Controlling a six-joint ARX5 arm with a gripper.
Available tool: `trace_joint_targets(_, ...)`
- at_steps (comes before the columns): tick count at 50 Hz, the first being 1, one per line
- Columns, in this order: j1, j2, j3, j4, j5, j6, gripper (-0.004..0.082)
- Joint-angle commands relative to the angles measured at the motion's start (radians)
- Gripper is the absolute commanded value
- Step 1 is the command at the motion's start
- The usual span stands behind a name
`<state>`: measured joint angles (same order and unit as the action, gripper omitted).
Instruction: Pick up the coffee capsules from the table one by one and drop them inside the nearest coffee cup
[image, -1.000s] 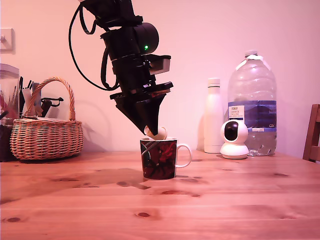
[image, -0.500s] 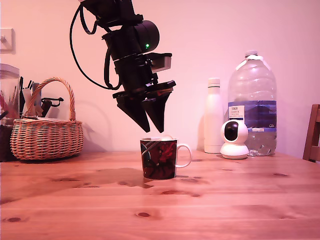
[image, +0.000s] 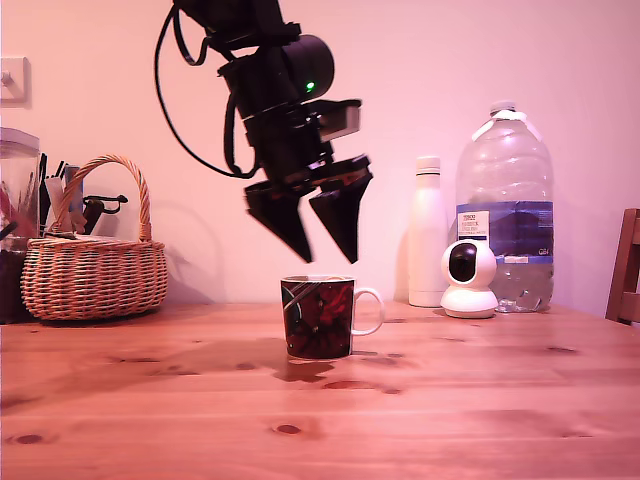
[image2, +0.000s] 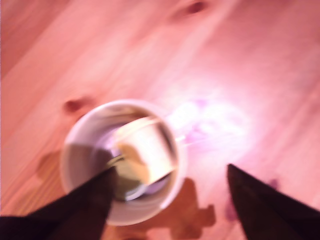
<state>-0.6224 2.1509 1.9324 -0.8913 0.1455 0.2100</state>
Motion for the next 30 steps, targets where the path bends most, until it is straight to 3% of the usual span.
trace_joint_targets(1, -0.006, -0.048, 0.011, -0.002, 0.014, 0.004, -0.0024)
trace_joint_targets(18, -0.006, -0.164, -0.053, 0.034, 0.034, -0.004, -0.0020)
trace_joint_targets(30, 0.009, -0.350, -0.302, 0.213, 0.032, -0.031, -0.0020)
